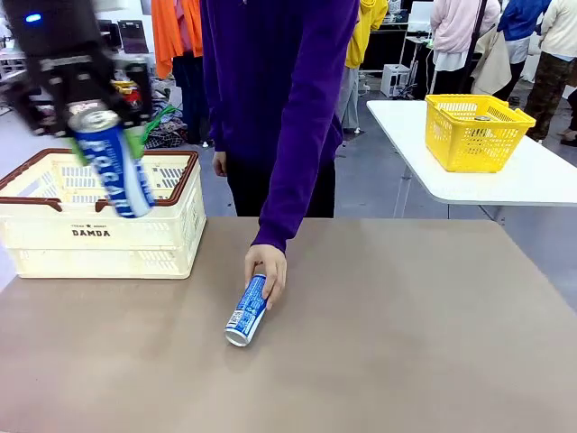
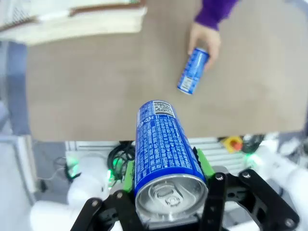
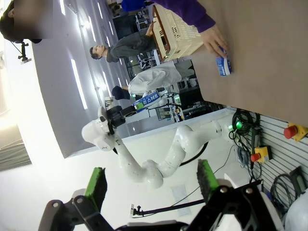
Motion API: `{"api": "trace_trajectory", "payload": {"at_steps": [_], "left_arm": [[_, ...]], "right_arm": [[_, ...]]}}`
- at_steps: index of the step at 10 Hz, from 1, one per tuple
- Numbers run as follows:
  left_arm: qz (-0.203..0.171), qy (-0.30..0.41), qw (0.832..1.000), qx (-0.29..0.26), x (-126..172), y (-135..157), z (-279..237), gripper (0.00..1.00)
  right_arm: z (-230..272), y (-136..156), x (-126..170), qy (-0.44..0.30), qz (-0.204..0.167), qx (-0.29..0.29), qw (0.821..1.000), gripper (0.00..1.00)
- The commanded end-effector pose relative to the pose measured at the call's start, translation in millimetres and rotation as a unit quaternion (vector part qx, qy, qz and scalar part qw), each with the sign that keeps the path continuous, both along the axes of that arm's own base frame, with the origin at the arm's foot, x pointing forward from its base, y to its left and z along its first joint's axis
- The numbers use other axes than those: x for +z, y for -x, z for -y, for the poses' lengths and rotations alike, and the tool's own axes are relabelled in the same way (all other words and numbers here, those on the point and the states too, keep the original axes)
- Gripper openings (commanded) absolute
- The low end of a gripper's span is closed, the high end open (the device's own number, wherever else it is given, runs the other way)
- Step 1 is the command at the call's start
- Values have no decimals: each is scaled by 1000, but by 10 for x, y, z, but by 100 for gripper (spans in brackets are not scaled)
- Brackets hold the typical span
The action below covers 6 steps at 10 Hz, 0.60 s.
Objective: Place the drinks into the Shopping basket.
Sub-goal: Pick up one drink and place it into the Shopping basket.
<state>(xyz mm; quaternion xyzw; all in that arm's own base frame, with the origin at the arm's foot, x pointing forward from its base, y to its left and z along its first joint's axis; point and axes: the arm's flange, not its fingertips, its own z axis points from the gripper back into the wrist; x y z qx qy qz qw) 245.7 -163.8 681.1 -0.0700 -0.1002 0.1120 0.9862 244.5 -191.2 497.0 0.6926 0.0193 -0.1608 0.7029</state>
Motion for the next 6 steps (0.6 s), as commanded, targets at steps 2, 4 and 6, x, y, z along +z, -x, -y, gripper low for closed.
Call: {"api": "trace_trajectory", "payload": {"at_steps": [2, 4, 6], "left_arm": [[48, 75, 991, 103, -482, 574, -744, 0], [67, 115, 982, 137, -679, 674, -986, 0], [33, 71, 991, 109, -498, 554, -840, 0]], "right_arm": [[-1, 9, 31, -1, 4, -1, 1000, 100], [-1, 9, 31, -1, 4, -1, 1000, 100], [-1, 9, 31, -1, 4, -1, 1000, 100]]}}
